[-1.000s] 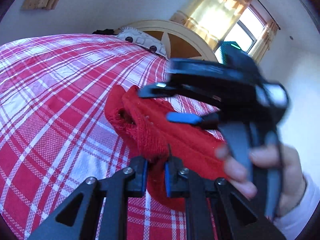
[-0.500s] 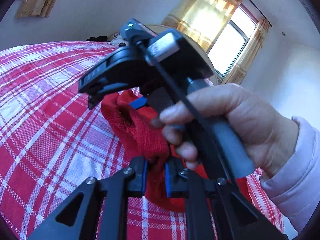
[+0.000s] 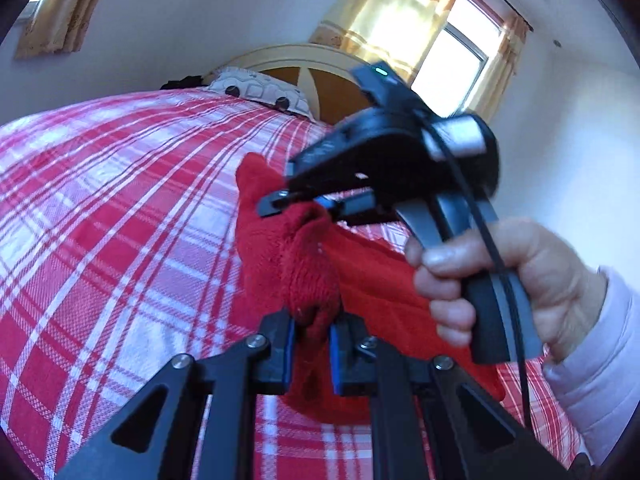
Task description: Fold small clothes
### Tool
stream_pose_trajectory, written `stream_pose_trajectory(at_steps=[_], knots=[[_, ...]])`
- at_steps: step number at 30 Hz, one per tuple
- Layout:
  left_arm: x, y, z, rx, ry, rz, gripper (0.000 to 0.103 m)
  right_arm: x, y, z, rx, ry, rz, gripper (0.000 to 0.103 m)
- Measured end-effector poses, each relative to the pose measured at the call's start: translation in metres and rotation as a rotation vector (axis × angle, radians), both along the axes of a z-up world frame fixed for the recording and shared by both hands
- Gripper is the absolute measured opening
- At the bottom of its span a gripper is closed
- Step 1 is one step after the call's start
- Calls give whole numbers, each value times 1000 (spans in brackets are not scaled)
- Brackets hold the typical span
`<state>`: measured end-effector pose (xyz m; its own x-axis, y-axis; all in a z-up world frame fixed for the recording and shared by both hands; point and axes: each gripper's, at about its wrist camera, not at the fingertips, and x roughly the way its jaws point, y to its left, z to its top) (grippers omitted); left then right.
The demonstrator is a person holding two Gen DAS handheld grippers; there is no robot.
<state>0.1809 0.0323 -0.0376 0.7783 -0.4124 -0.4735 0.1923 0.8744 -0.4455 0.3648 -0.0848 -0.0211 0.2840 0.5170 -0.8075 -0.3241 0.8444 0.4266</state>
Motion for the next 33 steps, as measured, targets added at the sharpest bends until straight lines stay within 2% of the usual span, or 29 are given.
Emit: stream_pose_trajectory(at_steps=[3, 10, 14, 18, 23, 27, 31, 33], knots=[[-3, -14, 9, 13, -27, -42, 14, -11, -51, 10, 137, -1, -84, 16], [-18, -76, 32, 81, -103, -191, 14, -48, -150, 33, 250, -70, -190, 16], [-23, -117, 35, 118, -107, -287, 14, -72, -207, 26, 276, -100, -256, 16], [-28, -158, 28, 163, -100, -364, 14, -88, -253, 1, 274, -86, -335, 16], [-29, -192, 10, 225, -48, -416, 14, -98, -277, -32, 232, -69, -377, 16], [-32, -201, -4, 292, -7, -436, 15, -103, -287, -49, 241, -80, -381, 16], [-38, -198, 4, 287, -4, -455, 17, -103, -282, -48, 171, -126, -373, 16], [-47, -194, 9, 282, -13, -480, 21, -104, -287, -52, 208, -124, -387, 17]])
